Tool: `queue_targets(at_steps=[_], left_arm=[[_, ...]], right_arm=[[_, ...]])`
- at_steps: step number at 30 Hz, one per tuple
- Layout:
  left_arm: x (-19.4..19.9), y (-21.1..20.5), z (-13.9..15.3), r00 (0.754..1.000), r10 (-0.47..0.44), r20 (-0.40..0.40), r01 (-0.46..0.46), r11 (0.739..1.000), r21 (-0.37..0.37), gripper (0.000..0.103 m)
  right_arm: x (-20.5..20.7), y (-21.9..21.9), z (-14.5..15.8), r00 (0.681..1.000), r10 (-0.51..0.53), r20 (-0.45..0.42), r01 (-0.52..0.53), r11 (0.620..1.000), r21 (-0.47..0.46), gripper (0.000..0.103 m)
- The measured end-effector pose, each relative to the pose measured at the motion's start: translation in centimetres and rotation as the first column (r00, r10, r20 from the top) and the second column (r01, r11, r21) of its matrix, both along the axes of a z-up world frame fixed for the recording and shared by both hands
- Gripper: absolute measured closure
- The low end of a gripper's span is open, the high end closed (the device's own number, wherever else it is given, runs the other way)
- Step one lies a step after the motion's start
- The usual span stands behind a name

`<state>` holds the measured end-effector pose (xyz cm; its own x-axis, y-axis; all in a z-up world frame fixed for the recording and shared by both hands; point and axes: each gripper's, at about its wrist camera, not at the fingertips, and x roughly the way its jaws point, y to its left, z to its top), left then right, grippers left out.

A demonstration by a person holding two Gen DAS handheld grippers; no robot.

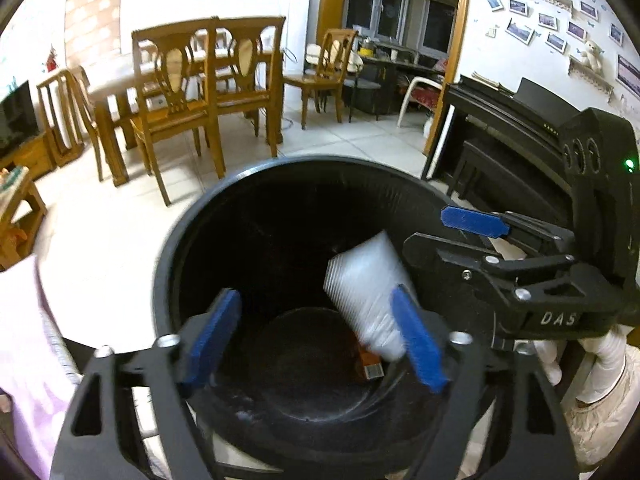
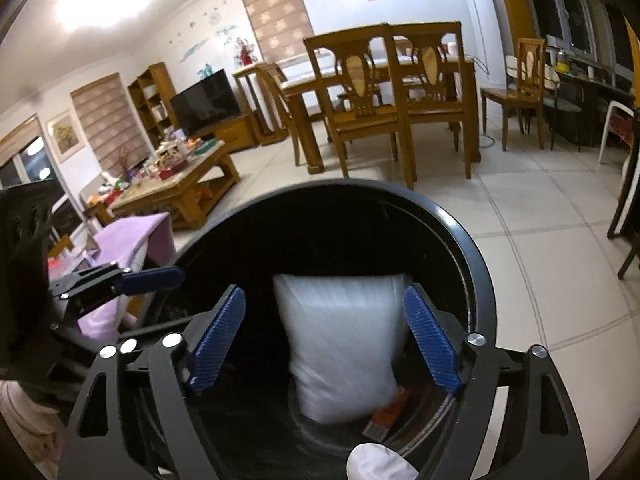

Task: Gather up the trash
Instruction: 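Move both open tools back toward the table, then grasp the yellow snack bag with the left tool while the right tool grasps the white milk carton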

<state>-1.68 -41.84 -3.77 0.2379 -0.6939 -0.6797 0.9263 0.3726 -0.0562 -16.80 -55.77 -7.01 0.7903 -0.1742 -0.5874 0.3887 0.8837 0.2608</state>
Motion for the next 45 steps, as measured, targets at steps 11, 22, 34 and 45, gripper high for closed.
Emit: queue_targets(at_steps=[11, 22, 34, 45], left_arm=[[-0.1, 8.7, 3.0, 0.986, 0.140, 0.086, -0.141, 0.990, 0.010, 0.007], [3.8, 26.9, 3.8, 0.874, 0.455, 0.169, -0.463, 0.886, 0.012, 0.005], [8.6, 36.0, 0.5, 0.854, 0.443, 0.273, -0.500, 0.844, 0.195, 0.005], [9.3, 36.3, -1.1, 0.917, 0.382, 0.119, -0.399, 0.888, 0.226, 0.029]], right_arm=[[1.5, 5.4, 4.5, 0.992, 0.073, 0.104, -0.067, 0.996, -0.057, 0.007], [10.7, 17.2, 6.4, 0.935, 0.348, 0.065, -0.345, 0.937, -0.051, 0.005], [21.8, 32.5, 4.6, 0.720, 0.664, -0.201, -0.693, 0.674, -0.256, 0.005], [32.7, 34.4, 3.6, 0.388, 0.813, -0.435, -0.919, 0.376, -0.118, 0.005]])
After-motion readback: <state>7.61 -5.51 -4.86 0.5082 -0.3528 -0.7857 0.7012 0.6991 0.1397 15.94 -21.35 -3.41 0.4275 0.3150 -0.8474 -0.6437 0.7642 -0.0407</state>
